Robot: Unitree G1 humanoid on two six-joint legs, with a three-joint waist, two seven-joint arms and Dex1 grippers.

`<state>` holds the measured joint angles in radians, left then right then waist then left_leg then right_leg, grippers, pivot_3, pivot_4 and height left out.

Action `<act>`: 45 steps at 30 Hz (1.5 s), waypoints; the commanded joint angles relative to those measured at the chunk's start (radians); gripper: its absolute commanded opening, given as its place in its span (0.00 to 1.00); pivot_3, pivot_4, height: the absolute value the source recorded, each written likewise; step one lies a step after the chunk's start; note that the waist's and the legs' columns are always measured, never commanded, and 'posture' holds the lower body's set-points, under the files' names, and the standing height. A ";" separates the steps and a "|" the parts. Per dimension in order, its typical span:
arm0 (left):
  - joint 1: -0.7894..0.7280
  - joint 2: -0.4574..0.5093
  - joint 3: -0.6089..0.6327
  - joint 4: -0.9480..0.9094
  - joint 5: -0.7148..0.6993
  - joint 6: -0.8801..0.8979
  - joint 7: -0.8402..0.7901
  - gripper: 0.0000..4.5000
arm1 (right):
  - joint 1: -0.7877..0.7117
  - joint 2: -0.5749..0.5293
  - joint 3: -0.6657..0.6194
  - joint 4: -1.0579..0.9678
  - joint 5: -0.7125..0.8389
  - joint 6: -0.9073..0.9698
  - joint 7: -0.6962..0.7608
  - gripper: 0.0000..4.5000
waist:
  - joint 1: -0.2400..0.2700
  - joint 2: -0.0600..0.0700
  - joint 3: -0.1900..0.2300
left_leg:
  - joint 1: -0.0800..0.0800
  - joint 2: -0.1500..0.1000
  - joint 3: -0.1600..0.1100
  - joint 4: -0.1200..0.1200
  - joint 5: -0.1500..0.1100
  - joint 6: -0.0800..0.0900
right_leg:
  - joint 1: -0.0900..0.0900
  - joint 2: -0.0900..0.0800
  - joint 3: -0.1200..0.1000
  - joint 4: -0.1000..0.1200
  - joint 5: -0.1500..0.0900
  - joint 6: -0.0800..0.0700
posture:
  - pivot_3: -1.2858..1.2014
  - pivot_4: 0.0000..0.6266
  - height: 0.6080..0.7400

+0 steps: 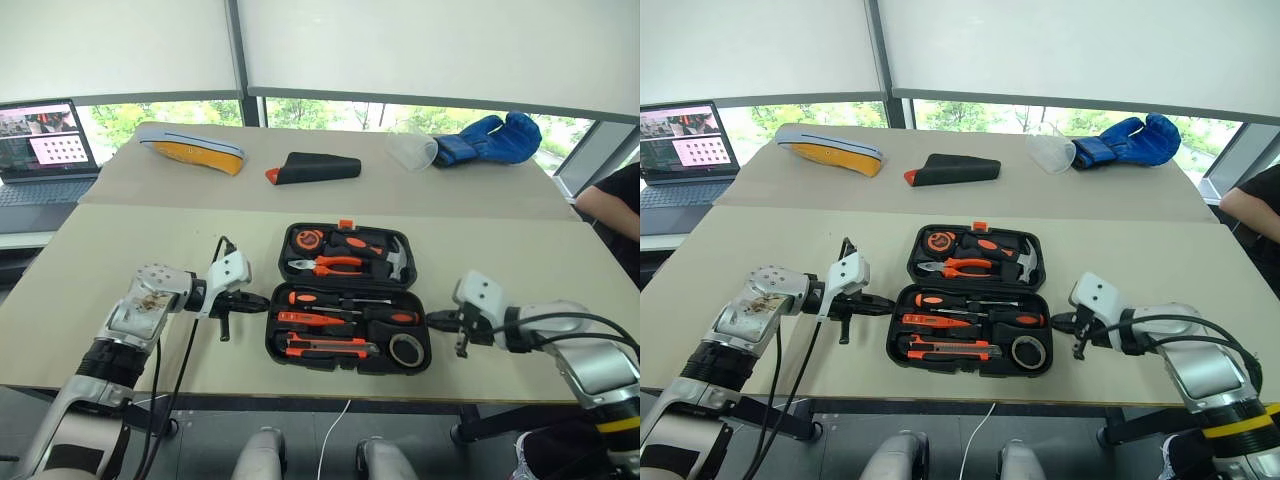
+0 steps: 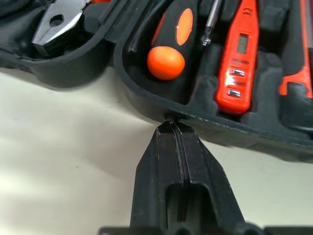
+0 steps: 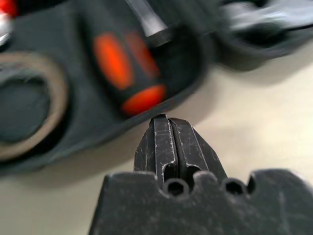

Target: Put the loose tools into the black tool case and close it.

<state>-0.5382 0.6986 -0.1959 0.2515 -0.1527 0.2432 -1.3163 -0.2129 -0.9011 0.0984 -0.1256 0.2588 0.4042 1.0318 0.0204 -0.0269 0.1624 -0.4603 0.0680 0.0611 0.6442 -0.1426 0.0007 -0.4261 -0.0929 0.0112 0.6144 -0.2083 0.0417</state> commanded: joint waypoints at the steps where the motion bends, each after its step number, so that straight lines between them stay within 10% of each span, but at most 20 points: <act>1: 0.016 -0.019 -0.044 -0.087 -0.023 -0.025 -0.061 0.01 | 0.008 0.000 -0.011 -0.091 0.036 -0.056 0.064 0.00 | -0.003 0.000 0.000 | 0.000 0.000 0.000 0.000 0.000 0.000 | 0.000 0.000 0.000 0.000 0.000 -0.001 | 0.52 0.24 1.00; 18: 0.015 0.032 -0.023 -0.027 0.039 -0.028 -0.036 0.06 | 0.160 -0.049 -0.162 -0.050 -0.038 -0.025 -0.025 0.00 | 0.006 0.000 0.000 | 0.001 0.000 0.000 0.000 0.000 -0.001 | 0.001 0.000 0.000 0.000 -0.002 0.002 | 0.52 0.24 1.00; 31: -0.318 -0.126 0.231 0.302 -0.128 0.587 0.323 1.00 | -0.289 0.225 -0.311 0.020 0.241 0.638 -0.363 0.96 | -0.012 -0.002 0.001 | 0.006 0.000 -0.001 0.001 -0.001 -0.003 | 0.000 0.001 0.000 0.011 0.001 0.000 | 0.52 0.24 1.00; 41: -0.465 -0.259 0.239 0.491 -0.134 0.652 0.420 1.00 | -0.555 0.354 -0.170 0.406 0.111 0.586 -0.465 0.99 | -0.017 -0.003 0.001 | 0.001 -0.002 -0.002 -0.001 0.000 0.000 | -0.003 0.001 0.001 0.011 0.002 0.001 | 0.52 0.24 1.00; 45: -0.463 -0.281 0.237 0.520 -0.112 0.616 0.475 0.73 | -0.569 0.376 -0.173 0.460 0.104 0.554 -0.465 0.83 | -0.022 -0.003 0.002 | 0.000 -0.003 -0.002 -0.002 0.000 0.000 | -0.004 0.001 0.001 0.011 0.001 0.001 | 0.52 0.24 1.00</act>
<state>-0.9839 0.4184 0.0291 0.7674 -0.2711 0.8837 -0.8644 -0.7565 -0.5223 -0.0500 0.3369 0.3674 0.9904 0.5672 -0.0019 -0.0296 0.1640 -0.4599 0.0654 0.0594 0.6418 -0.1430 0.0006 -0.4301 -0.0918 0.0124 0.6256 -0.2069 0.0432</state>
